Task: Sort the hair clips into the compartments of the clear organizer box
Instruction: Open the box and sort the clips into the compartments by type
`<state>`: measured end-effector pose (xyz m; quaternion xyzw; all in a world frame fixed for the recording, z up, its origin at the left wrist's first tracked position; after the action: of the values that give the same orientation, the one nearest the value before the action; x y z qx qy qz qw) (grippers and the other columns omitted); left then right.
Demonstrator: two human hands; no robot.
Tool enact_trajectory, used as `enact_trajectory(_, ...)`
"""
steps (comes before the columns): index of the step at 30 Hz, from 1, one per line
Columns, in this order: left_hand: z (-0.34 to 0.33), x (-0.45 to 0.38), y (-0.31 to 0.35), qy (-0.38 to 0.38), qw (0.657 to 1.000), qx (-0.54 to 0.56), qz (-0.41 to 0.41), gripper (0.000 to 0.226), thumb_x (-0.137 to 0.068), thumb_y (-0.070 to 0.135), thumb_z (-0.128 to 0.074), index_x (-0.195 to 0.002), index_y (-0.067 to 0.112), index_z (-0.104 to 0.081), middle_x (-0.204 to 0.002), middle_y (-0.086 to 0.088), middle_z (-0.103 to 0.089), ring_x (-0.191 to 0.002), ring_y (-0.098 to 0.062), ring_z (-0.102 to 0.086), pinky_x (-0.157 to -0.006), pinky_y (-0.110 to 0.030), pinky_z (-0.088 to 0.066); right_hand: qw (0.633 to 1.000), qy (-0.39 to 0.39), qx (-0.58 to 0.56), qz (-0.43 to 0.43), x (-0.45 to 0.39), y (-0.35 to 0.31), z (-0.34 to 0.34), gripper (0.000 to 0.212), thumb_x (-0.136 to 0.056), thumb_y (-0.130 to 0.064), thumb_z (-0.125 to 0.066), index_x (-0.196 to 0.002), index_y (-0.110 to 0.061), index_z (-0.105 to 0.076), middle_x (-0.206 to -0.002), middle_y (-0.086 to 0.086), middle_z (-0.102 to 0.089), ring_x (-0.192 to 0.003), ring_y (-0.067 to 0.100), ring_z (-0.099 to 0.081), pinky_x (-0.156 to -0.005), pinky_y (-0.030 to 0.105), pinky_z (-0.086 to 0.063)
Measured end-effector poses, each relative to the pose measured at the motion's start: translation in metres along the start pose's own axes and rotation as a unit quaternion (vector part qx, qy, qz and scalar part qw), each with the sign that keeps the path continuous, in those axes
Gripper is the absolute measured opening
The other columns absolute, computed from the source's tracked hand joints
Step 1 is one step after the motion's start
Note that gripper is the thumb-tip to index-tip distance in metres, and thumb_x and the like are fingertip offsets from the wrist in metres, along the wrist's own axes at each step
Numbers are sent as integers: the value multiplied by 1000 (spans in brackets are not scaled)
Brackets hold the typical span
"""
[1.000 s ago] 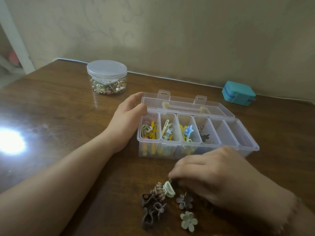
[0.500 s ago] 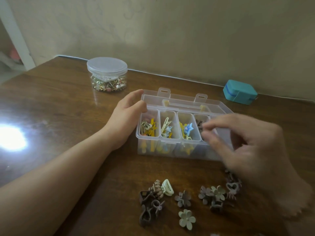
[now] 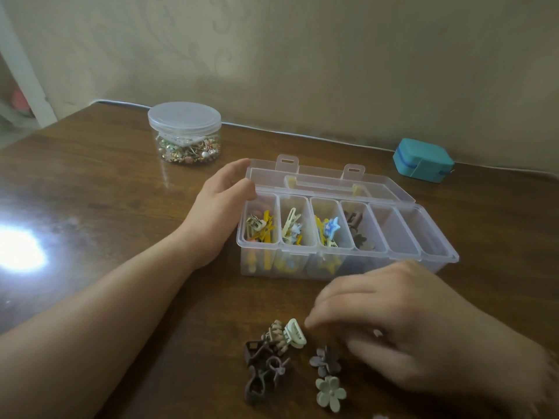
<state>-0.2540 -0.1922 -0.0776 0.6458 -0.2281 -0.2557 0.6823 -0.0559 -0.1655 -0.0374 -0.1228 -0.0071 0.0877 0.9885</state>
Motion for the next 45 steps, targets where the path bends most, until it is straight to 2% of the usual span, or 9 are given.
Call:
enact_trajectory(4, 2, 0, -1, 1, 1000, -4, -3, 53, -92, 6, -47, -142, 24, -51, -104, 24, -56, -77, 17, -64, -68, -12, -51, 999, -44, 3, 24, 5, -8, -7, 23, -90, -58, -56, -105, -42, -64, -95, -24, -66, -81, -9, -61, -66, 15, -50)
enact_trajectory(13, 2, -3, -5, -7, 1000, 8, 2, 60, -85, 8, -52, -143, 25, -52, -105, 24, -62, -94, 4, -67, -82, -24, -53, 996, 55, -58, 35, 8, 2, 9, 8, -85, -37, -74, -85, -30, -70, -84, -18, -66, -77, -6, -63, -63, 20, -52)
enact_trajectory(19, 3, -5, -3, -19, 1000, -4, -13, 52, -85, 2, -50, -119, 39, -59, -95, 24, -76, -96, 1, -71, -79, -23, -53, 940, 331, -79, -41, 45, 29, 65, 10, -84, -24, -67, -90, -17, -70, -87, -14, -68, -76, -1, -64, -62, 10, -47)
enact_trajectory(22, 12, -7, 0, -1, 1000, -13, -20, 57, -85, 1, -50, -131, 35, -58, -101, 18, -73, -92, 1, -71, -76, -20, -53, 906, 404, -32, -122, 64, 50, 79, 14, -86, -32, -62, -95, -22, -66, -89, -17, -65, -70, 5, -61, -53, 20, -48)
enact_trajectory(28, 38, -16, -2, 41, 999, -36, -4, 77, -62, 19, -56, -139, 27, -58, -123, 7, -67, -114, -12, -64, -100, -37, -50, 948, 295, -15, -116, 46, 50, 63, 20, -86, -41, -59, -101, -30, -65, -85, -18, -63, -68, 0, -58, -54, 13, -46)
enact_trajectory(33, 48, -11, 12, 87, 992, -52, -77, 61, -61, 23, -60, -120, 29, -69, -116, 4, -70, -110, -15, -63, -103, -42, -49, 997, 5, 33, -70, 35, 35, 12, 23, -84, -52, -56, -106, -48, -61, -92, -32, -62, -87, -14, -58, -72, 11, -48)
enact_trajectory(38, 13, 12, 46, -80, 959, -148, -228, 50, -70, 36, -60, -120, 36, -66, -118, 7, -70, -115, -12, -61, -95, -39, -46, 997, -2, 51, -61, 34, 38, 10, 17, -87, -45, -57, -103, -48, -58, -94, -32, -60, -88, -13, -55, -74, 14, -45)
enact_trajectory(40, 2, 18, 42, -141, 937, -220, -232, 56, -73, 46, -59, -128, 37, -62, -129, 15, -65, -126, -9, -55, -102, -44, -43, 996, 39, 14, -79, 34, 42, 22, 14, -86, -40, -59, -99, -44, -64, -90, -30, -62, -88, -11, -59, -72, 13, -49)
enact_trajectory(45, -4, 23, 35, -185, 921, -272, -211, 74, -66, 72, -63, -135, 45, -56, -141, 20, -55, -138, -4, -43, -113, -43, -33, 912, 384, -69, -128, 56, 57, 79, 10, -85, -25, -68, -95, -25, -68, -85, -22, -65, -61, 7, -60, -47, 16, -46)
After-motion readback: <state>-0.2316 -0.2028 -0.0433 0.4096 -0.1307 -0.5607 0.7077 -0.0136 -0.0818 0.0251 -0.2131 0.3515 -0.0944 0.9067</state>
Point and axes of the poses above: each hand's wrist, its own x-axis away from the middle knuckle, its own z-axis out of the back of the hand, y = z × x, the point moved 9 cm from there along -x, towards the middle knuckle
